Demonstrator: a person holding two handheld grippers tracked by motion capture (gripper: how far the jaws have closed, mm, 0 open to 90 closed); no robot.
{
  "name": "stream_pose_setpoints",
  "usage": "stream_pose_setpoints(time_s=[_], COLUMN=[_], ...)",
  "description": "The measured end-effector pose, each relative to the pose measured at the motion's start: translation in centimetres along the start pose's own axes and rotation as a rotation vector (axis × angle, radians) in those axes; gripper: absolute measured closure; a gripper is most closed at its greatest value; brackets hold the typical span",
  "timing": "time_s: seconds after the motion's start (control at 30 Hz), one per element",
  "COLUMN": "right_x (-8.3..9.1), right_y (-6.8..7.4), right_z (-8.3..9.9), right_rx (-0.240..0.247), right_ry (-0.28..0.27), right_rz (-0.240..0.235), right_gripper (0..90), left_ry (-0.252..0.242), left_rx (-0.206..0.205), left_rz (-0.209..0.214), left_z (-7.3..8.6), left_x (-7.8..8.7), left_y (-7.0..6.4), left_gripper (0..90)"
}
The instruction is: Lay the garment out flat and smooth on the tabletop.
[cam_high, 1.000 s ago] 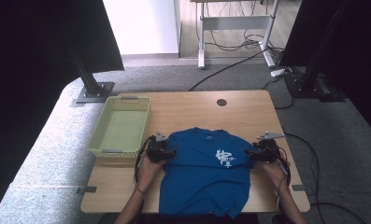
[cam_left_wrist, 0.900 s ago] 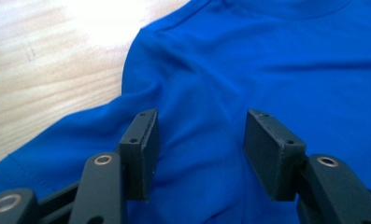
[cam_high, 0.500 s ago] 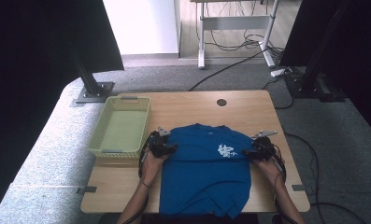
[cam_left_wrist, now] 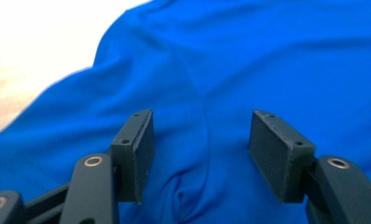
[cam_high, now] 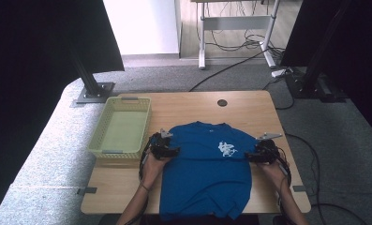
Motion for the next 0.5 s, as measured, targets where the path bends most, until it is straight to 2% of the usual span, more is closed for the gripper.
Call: stream_pose_setpoints(time_s=[0.07,0.13,0.2,0.23,0.37,0.5], right_x=[-0.1,-0.3,-0.4,-0.6,-1.3,-1.2], right_y=[0.0,-0.7,-1.0,-1.8,-3.1,-4.1], right_z=[0.2,0.7,0.7,0.3,-0.7,-1.6], right_rx=[0.0,-0.031,-0.036,-0.048,-0.076,-0.125], right_ry=[0.008,0.0,-0.006,-0.014,-0.035,-0.058], right_rz=[0.0,-0.004,0.002,0.019,0.034,0.038], right_gripper=[35.6,35.0,35.0,34.9,34.9,35.1], left_ry=[-0.009,-0.015,-0.015,-0.023,-0.036,-0.022], left_rx=[0.0,0.011,0.009,0.016,0.04,0.035], left_rz=[-0.005,-0.019,-0.021,-0.025,-0.038,-0.069], left_z=[0.1,-0.2,-0.4,-0.8,-1.8,-2.3], left_x=[-0.1,-0.4,-0.5,-0.8,-1.5,-1.4], left_y=[0.1,0.5,0.6,0.8,1.0,0.9], left_gripper=[39.8,39.9,39.7,39.7,39.7,40.7])
Point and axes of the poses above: each handheld gripper's, and its own axes: x roughly backward along the jaws, z roughly out of its underside, y roughly to its left, the point moved 2 cm from there along -x, roughly forward along the jaws, and after that the axes turned 12 degrees about y, right-handed, at the moved point
